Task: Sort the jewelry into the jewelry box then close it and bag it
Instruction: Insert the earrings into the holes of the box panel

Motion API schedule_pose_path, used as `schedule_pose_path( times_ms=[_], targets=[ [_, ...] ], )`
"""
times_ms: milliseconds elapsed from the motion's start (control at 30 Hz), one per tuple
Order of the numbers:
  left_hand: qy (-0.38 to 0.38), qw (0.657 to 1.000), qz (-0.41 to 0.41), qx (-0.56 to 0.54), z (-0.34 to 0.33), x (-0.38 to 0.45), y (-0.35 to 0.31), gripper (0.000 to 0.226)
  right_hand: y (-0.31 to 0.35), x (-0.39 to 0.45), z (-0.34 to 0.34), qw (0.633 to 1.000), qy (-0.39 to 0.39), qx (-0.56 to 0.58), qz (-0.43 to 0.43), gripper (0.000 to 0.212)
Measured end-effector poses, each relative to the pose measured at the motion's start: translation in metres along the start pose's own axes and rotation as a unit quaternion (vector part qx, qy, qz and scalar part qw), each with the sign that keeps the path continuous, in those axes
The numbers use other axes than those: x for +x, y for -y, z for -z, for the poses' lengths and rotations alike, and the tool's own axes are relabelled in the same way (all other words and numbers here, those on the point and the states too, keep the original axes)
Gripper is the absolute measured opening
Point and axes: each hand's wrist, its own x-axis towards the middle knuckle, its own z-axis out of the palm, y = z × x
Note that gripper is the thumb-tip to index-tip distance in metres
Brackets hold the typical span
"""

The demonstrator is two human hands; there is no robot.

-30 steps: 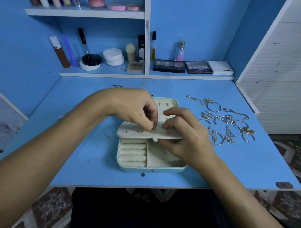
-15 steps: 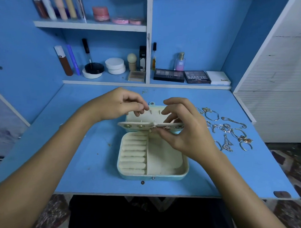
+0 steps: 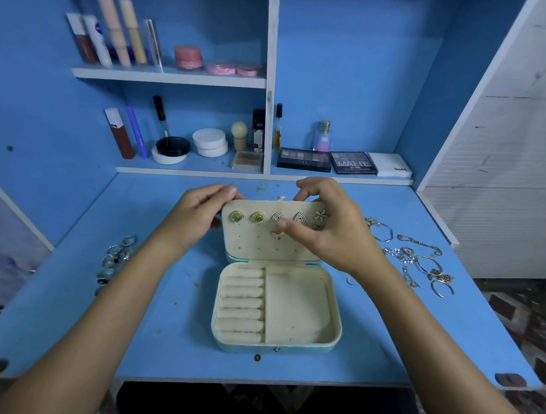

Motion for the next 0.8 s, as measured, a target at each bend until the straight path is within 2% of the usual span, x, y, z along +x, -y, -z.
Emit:
schedule_pose_path(
  times_ms=[100, 233, 433, 667, 800],
  targets=[
    [-0.023, 0.999, 0.011, -0.042, -0.002, 0.000, 0.007, 0.033, -0.008, 0.001, -0.003, 1.000, -0.003, 0.015, -0.021, 0.029],
    [-0.049, 0.996, 0.003, -0.074, -0.005, 0.000, 0.015, 0.035, -0.017, 0.001, -0.006, 0.999, -0.025, 0.022, -0.026, 0.030],
    [-0.106, 0.993, -0.009, -0.045, -0.013, 0.002, 0.022, 0.036, -0.029, 0.001, -0.008, 0.989, -0.033, 0.046, -0.136, 0.027],
    [-0.128, 0.987, -0.034, 0.090, -0.012, 0.002, 0.042, 0.015, -0.039, 0.001, -0.010, 0.987, -0.045, 0.002, -0.157, 0.032],
    [-0.139, 0.974, -0.058, 0.171, -0.014, 0.001, 0.048, 0.016, -0.046, -0.001, -0.009, 0.985, -0.022, -0.020, -0.171, 0.035]
  ],
)
